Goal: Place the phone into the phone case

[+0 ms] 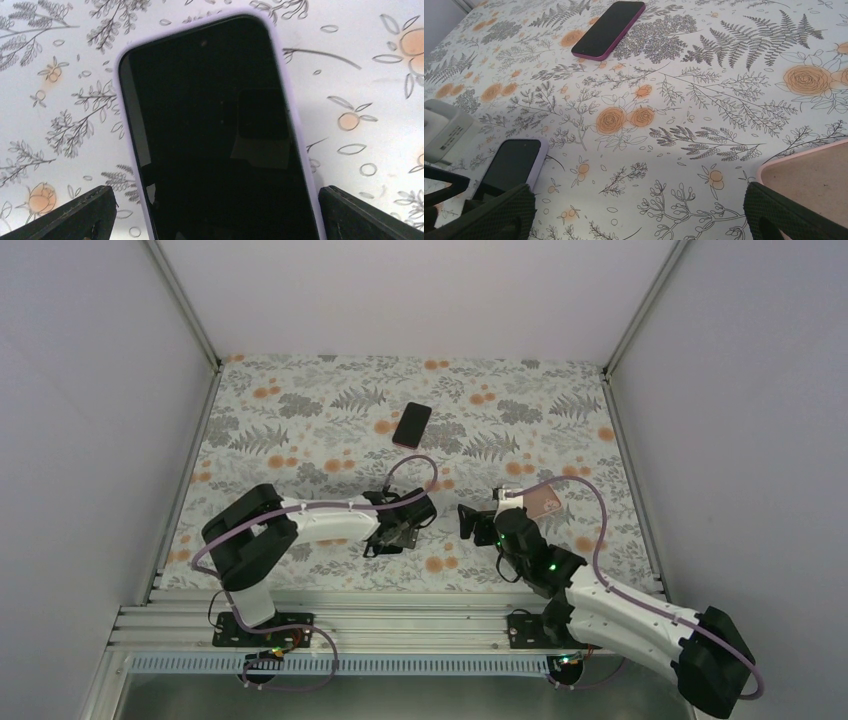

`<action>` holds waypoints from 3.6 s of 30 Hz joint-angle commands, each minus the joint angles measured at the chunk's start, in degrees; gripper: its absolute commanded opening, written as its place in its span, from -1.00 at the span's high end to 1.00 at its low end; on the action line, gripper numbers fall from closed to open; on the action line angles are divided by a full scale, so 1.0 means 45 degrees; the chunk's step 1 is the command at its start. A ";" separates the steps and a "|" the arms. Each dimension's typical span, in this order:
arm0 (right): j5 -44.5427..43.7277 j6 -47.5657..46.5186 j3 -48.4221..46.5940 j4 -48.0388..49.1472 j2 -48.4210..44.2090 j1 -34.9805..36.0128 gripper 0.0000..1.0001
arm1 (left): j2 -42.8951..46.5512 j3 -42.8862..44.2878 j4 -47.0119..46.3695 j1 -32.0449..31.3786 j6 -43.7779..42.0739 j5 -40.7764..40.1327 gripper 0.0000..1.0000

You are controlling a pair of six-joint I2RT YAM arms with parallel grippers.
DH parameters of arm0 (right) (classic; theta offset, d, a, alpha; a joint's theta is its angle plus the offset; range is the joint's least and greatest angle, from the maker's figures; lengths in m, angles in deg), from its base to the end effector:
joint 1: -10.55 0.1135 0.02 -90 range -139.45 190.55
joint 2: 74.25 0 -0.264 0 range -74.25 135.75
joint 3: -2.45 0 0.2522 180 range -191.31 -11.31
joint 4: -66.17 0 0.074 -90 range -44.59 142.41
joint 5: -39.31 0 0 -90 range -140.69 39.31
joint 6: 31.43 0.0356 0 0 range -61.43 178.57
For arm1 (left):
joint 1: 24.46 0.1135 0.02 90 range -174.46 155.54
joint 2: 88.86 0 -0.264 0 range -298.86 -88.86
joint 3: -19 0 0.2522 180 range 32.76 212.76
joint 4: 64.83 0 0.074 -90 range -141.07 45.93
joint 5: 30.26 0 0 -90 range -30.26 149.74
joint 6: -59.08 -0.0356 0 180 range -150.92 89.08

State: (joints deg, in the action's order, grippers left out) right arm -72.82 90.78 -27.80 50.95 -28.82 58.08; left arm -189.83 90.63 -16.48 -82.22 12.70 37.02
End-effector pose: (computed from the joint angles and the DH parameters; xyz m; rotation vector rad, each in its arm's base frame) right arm 0.1249 0.1166 0.1814 -0.0463 2.0892 0.4507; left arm 0.1785 -0.2573 0.1447 0.2741 2.6853 0.1183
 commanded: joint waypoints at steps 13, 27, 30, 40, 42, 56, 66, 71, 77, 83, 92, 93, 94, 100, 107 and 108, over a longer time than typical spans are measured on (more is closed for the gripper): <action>-0.0285 0.0352 0.0266 0.0561 -0.0112 -0.0015 -0.99 | 0.1406 -0.2176 -0.1715 0.0962 -0.0648 0.1998 -0.73; -0.0032 0.0345 0.0399 0.0767 -0.0192 -0.0016 -0.98 | 0.4207 -0.4615 -0.0903 0.3455 -0.1068 0.1816 -0.70; -0.0010 0.0343 0.0403 0.0792 -0.0156 -0.0025 -0.98 | 0.4553 -0.5022 -0.0846 0.3905 -0.1081 0.1868 -0.69; 0.0060 0.0302 0.0405 0.0755 -0.0072 -0.0027 -0.97 | 0.4820 -0.5515 -0.0725 0.4922 -0.1139 0.1702 -0.69; 0.0055 0.0272 0.0406 0.0753 -0.0071 -0.0020 -0.97 | 0.4878 -0.5568 -0.0770 0.5068 -0.1170 0.1707 -0.69; 0.0081 0.0224 0.0399 0.0849 0.0085 -0.0039 -0.98 | 0.5216 -0.5488 -0.0045 0.5285 -0.0292 0.0852 -0.87; 0.0121 -0.0066 -0.0092 0.0358 0.0016 -0.0133 -1.00 | 0.5963 -0.5260 0.0267 0.5294 0.0041 0.0829 -0.95; -0.0052 -0.0283 -0.0783 -0.0396 0.0383 -0.0524 -0.99 | 0.7164 -0.4819 -0.0144 0.5276 -0.0338 0.2233 -1.00; -0.0252 -0.0321 -0.1605 -0.1197 0.1242 -0.1343 -0.99 | 0.8903 -0.3761 0.0524 0.5416 -0.1134 0.2375 -1.00; 0.0278 -0.0431 -0.2703 -0.1740 0.2658 -0.2732 -0.99 | 1.0409 -0.2110 0.1850 0.5797 -0.2544 0.1584 -1.00; 0.1026 0.0176 -0.4131 -0.2651 0.5422 -0.5566 -0.99 | 1.1656 -0.0417 0.1765 0.5803 -0.5099 -0.1519 -1.00; 0.1174 0.0239 -0.4236 -0.2705 0.5672 -0.5926 -0.99 | 1.1790 -0.0518 0.1537 0.5804 -0.5317 -0.1822 -1.00; 0.1320 0.0298 -0.4359 -0.2763 0.5923 -0.6242 -0.99 | 1.1944 -0.0704 0.1216 0.5804 -0.5561 -0.2045 -1.00; 0.2143 0.0590 -0.5017 -0.2924 0.7227 -0.7478 -0.76 | 1.2782 -0.2133 0.0100 0.5821 -0.6039 -0.2732 -1.00; 0.1878 0.1158 -0.5431 -0.3224 0.8319 -0.7721 -0.28 | 1.3509 -0.2450 -0.0083 0.5823 -0.6098 -0.2692 -1.00; 0.1840 0.1251 -0.5446 -0.3274 0.8468 -0.7729 -0.24 | 1.3555 -0.2466 -0.0088 0.5840 -0.6099 -0.2672 -1.00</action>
State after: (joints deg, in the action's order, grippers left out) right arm -64.04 93.62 -50.88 37.66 7.07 24.26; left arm -130.68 80.09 -14.69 -56.34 -13.44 26.59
